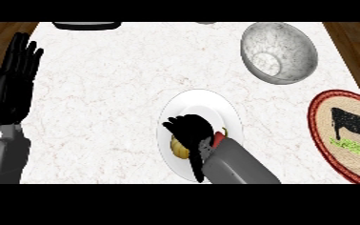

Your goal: Pick the squash from the plate and place it in the bowl

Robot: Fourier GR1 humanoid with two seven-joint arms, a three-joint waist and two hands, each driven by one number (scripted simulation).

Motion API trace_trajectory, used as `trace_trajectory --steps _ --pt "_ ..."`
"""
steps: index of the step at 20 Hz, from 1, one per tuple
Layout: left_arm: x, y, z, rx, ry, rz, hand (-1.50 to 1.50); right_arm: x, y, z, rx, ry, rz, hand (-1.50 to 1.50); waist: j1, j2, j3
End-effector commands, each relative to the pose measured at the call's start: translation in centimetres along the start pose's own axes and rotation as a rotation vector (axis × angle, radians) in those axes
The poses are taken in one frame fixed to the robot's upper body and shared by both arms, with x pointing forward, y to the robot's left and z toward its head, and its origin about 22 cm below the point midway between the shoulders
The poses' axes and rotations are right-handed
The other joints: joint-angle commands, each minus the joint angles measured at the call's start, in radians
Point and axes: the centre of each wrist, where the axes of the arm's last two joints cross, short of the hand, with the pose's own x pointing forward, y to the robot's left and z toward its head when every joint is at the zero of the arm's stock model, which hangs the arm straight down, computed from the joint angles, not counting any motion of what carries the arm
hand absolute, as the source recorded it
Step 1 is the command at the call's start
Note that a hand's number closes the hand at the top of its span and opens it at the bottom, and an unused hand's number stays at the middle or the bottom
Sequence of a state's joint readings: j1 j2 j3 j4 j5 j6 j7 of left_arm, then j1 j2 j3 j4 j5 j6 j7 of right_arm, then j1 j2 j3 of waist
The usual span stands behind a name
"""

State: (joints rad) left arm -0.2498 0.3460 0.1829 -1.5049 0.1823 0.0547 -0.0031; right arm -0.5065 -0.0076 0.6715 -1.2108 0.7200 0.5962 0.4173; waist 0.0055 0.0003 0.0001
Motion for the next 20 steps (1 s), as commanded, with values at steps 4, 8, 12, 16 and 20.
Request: trace_trajectory --steps 4,8,12,16,20 --pt "-0.2 1.9 0.2 0.004 -0.006 -0.002 0.0 -0.4 0.5 -2.2 -0.023 0.023 0.031 -1.5 0.009 0.001 0.0" --pt "0.3 0.7 0.9 0.005 0.005 0.004 0.0 -2.2 1.5 -0.8 -0.117 -0.061 0.045 1.5 -0.001 -0.001 0.0" --pt "-0.4 0.4 -0.7 0.013 -0.002 0.002 0.0 -2.2 1.6 -2.4 -0.111 -0.085 0.053 1.5 -0.001 0.001 0.0" --pt "-0.2 0.7 0.0 0.029 0.002 0.001 0.0 -16.6 -3.8 5.0 -0.219 0.041 0.083 1.5 -0.026 0.002 0.002" --pt "-0.2 1.2 0.1 0.053 -0.007 0.004 0.0 -25.2 -6.6 11.3 -0.317 0.258 0.055 1.5 -0.054 0.029 0.012"
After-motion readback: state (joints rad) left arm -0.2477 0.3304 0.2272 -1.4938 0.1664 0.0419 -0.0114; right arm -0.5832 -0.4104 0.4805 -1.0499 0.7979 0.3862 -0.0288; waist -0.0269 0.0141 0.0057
